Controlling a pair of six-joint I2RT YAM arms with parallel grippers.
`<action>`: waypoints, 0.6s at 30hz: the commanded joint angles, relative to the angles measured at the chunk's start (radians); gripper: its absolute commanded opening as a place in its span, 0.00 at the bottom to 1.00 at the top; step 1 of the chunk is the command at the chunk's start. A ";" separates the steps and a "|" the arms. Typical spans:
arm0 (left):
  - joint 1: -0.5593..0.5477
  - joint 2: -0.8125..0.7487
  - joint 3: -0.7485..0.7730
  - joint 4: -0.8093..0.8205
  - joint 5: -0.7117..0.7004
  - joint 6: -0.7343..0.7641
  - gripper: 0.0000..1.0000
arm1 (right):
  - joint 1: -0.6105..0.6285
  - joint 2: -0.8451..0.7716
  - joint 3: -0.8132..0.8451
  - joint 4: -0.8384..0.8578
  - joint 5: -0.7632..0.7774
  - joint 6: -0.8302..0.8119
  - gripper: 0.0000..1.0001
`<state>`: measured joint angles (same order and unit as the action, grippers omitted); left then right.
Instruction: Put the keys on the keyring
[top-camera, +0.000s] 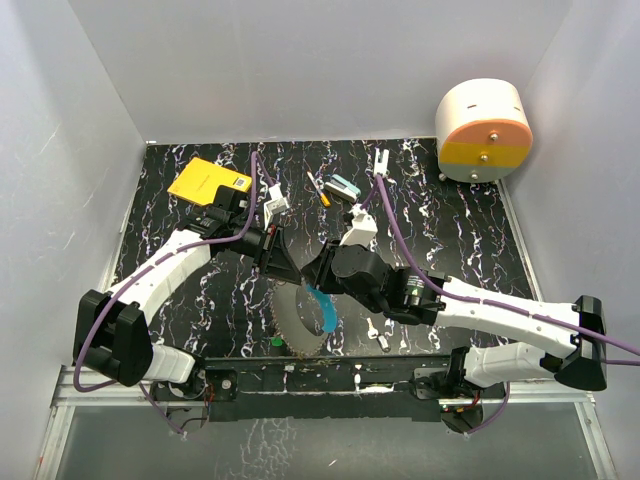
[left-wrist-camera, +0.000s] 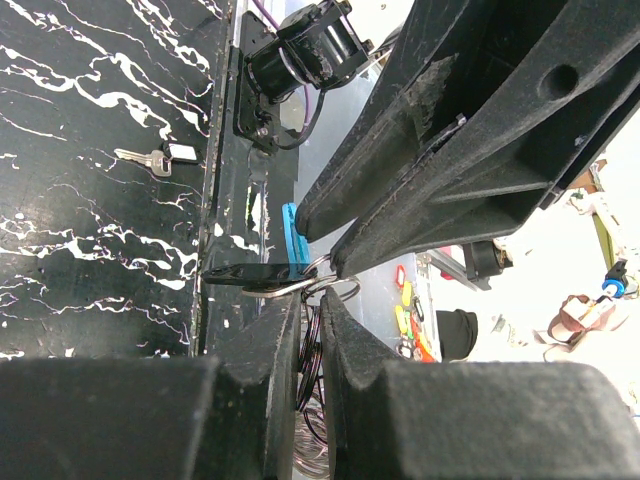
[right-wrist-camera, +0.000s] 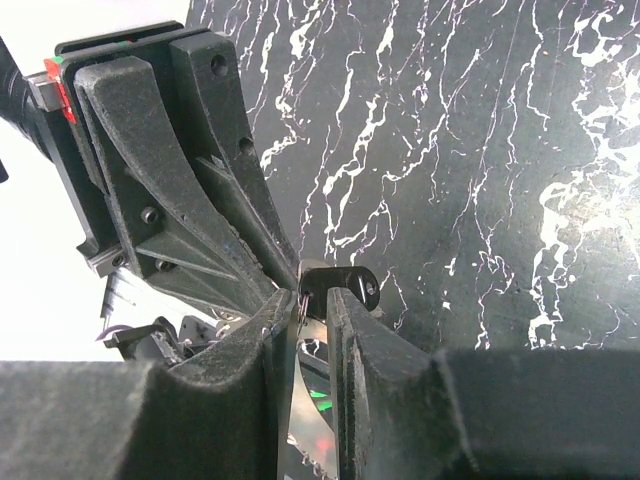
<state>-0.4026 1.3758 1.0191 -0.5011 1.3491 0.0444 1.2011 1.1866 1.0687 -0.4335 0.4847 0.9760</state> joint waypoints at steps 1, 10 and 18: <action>-0.004 -0.052 0.015 -0.015 0.052 -0.006 0.00 | -0.008 0.001 0.006 0.060 -0.012 0.015 0.24; -0.003 -0.053 0.015 -0.014 0.050 -0.005 0.00 | -0.008 0.015 0.019 0.060 -0.025 0.015 0.22; -0.003 -0.058 0.016 -0.027 0.047 0.006 0.00 | -0.008 -0.002 0.016 0.060 0.003 0.017 0.08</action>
<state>-0.4026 1.3685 1.0191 -0.5056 1.3449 0.0509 1.1957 1.2015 1.0687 -0.4229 0.4610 0.9859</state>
